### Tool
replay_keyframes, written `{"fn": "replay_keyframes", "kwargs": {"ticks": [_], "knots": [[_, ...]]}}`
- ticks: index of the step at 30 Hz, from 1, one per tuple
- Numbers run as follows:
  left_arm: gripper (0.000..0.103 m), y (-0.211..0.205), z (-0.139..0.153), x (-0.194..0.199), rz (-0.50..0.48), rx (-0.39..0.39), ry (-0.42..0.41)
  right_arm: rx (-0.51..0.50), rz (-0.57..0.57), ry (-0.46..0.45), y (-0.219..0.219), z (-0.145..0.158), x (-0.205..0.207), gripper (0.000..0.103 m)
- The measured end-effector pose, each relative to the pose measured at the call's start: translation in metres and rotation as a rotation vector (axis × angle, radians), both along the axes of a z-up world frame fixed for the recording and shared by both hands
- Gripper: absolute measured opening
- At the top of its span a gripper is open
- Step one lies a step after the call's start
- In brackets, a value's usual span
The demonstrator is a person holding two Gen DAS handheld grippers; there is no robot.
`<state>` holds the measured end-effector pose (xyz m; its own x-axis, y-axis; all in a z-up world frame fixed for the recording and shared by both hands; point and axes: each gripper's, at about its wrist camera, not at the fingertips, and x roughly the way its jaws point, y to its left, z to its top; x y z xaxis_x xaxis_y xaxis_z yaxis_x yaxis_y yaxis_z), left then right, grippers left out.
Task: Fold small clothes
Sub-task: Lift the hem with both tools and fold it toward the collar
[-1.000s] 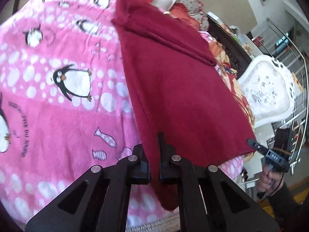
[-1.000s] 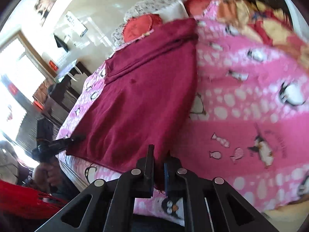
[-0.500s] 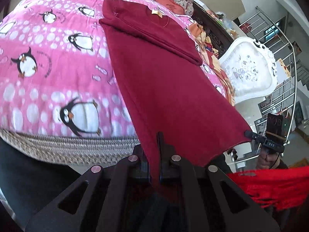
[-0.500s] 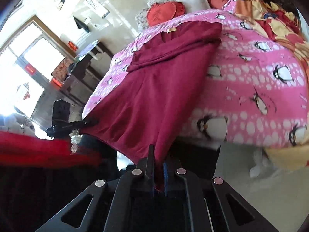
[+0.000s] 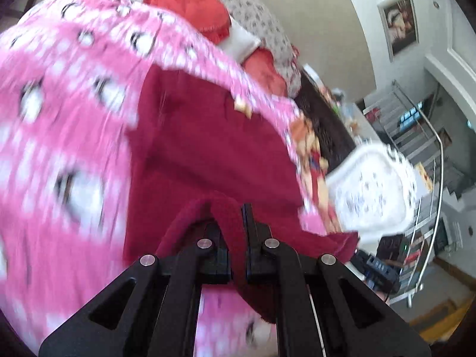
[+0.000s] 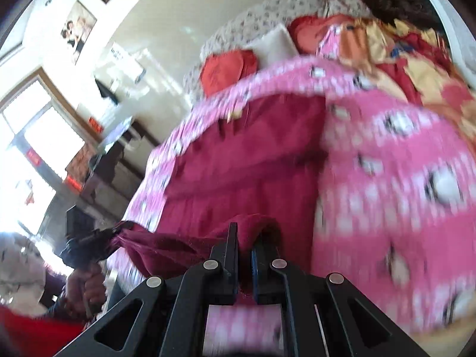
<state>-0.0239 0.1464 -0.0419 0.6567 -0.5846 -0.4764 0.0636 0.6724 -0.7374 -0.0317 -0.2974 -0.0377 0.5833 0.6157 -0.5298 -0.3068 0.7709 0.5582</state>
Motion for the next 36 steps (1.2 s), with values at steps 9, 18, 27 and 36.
{"fn": "replay_keyframes", "kwargs": {"ticks": [9,18,27,36], "knots": [[0.004,0.013,0.006,0.153,0.085,0.108,0.041,0.039,-0.121,0.018,0.015,0.001,0.142,0.006],[0.045,-0.001,-0.020,0.198,0.010,0.311,0.132,0.140,-0.154,0.133,0.014,-0.022,0.205,0.017],[0.075,0.028,0.034,0.166,0.122,0.321,-0.034,0.026,-0.149,-0.071,-0.002,0.032,0.152,0.028],[0.076,-0.075,0.025,0.222,0.007,0.536,-0.094,-0.257,-0.268,-0.052,0.063,0.028,0.172,0.028]]}}
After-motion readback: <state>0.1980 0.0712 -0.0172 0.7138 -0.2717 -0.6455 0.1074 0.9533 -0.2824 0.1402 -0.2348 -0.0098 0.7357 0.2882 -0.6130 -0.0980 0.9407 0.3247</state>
